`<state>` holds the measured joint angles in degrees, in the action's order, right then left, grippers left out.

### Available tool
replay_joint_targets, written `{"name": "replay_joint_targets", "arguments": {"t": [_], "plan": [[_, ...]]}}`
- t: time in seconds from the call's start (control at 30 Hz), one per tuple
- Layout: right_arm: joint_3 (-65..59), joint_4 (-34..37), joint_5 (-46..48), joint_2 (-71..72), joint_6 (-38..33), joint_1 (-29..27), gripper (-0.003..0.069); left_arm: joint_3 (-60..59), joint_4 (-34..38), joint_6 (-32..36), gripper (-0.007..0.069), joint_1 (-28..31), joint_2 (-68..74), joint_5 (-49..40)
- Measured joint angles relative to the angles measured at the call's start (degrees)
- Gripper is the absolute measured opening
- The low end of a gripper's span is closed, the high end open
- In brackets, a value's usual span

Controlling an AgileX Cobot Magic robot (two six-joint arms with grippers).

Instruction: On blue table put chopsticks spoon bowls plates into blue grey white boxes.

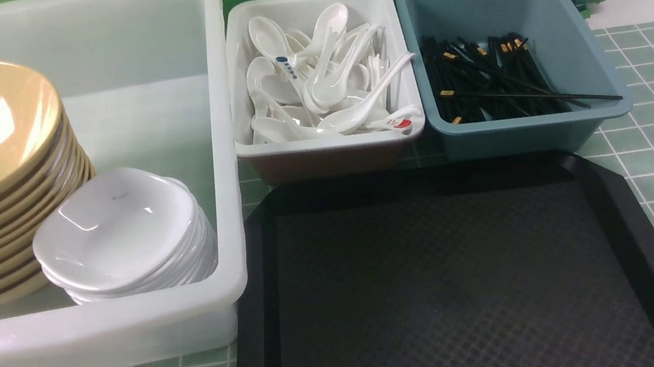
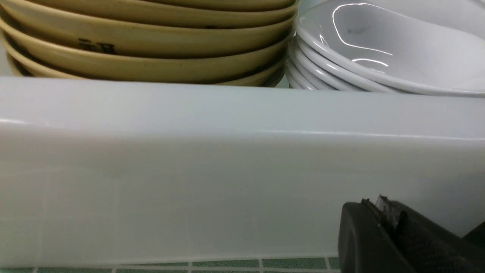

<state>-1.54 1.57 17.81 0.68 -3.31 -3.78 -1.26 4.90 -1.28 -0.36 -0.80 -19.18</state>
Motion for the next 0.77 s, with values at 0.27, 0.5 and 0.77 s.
{"name": "replay_joint_targets", "arguments": {"t": [0.27,0.5,0.77], "plan": [[0.0,0.0,0.0,0.0,0.05,0.0,0.0103,0.0,0.0,0.0,0.0004,0.0,0.0,0.0],[0.0,0.0,0.0,0.0,0.05,0.0,0.0108,0.0,0.0,0.0,0.0004,0.0,0.0,0.0],[0.0,0.0,0.0,0.0,0.05,0.0,0.0118,0.0,0.0,0.0,0.0004,0.0,0.0,0.0]]}}
